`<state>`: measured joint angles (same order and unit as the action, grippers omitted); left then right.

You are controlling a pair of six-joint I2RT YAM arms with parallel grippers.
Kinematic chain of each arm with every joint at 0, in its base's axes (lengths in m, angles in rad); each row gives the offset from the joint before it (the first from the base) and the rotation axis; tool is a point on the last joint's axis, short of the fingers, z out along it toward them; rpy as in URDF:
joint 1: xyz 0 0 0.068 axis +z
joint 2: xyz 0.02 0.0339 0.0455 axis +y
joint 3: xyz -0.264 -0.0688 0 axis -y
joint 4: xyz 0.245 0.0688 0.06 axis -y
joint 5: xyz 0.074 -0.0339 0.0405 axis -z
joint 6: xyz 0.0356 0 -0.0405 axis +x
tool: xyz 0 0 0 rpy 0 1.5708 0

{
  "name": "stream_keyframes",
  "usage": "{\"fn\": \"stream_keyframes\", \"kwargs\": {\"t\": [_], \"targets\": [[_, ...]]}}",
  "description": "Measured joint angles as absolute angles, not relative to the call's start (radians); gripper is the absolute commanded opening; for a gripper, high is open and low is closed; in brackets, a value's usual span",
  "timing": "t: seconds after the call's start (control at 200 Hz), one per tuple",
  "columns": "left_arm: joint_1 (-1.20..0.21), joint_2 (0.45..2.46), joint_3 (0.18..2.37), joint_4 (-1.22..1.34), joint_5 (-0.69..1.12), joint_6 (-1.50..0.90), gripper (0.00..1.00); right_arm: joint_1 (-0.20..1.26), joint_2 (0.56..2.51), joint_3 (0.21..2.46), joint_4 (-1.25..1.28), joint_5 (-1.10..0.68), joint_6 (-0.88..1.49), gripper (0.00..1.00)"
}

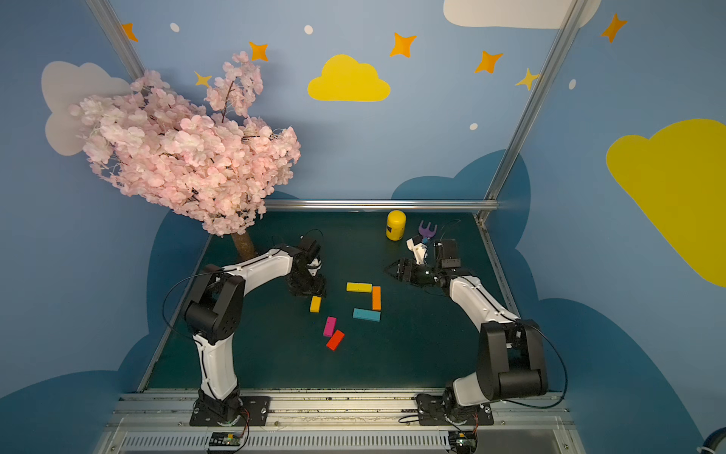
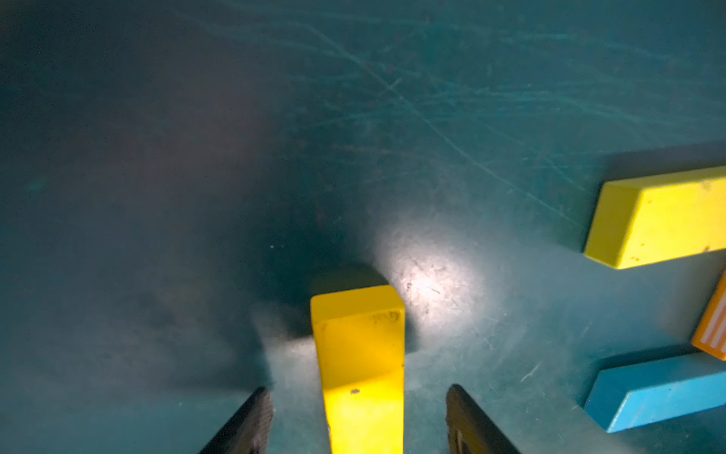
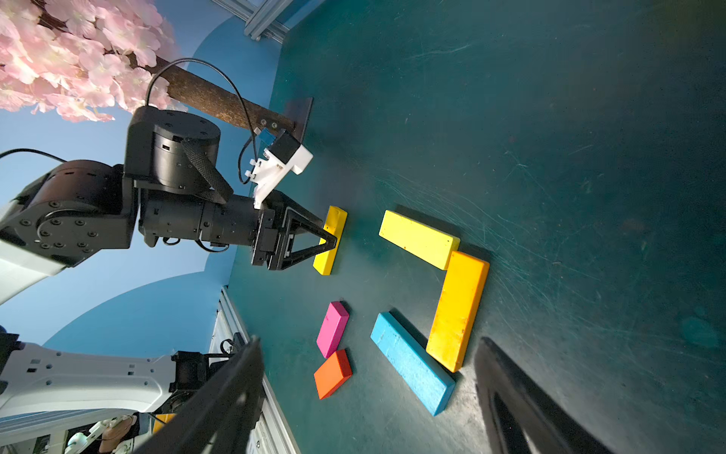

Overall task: Assemble the letter p with building blocks
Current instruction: Pick up the building block from the center of the board.

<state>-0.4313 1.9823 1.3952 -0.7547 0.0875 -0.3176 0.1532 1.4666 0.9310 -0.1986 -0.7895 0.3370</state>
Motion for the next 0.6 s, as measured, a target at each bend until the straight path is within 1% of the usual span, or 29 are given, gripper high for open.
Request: {"fn": "stream_keyframes", "kwargs": {"t": [0.23, 0.375, 0.596], "targets": [[-0.440, 1.984, 1.416, -0.762, 0.059, -0.318, 0.68, 0.147, 1.467, 0.930, -0.196, -0.795, 0.338, 0.84], [-0.440, 2.010, 1.439, -0.768, 0.047, -0.320, 0.60, 0.145, 1.467, 0.921, -0.182, -0.803, 0.344, 0.84], [-0.456, 2.062, 1.489, -0.799, 0.001, -0.318, 0.59, 0.137, 1.467, 0.912, -0.173, -0.812, 0.345, 0.84]]}}
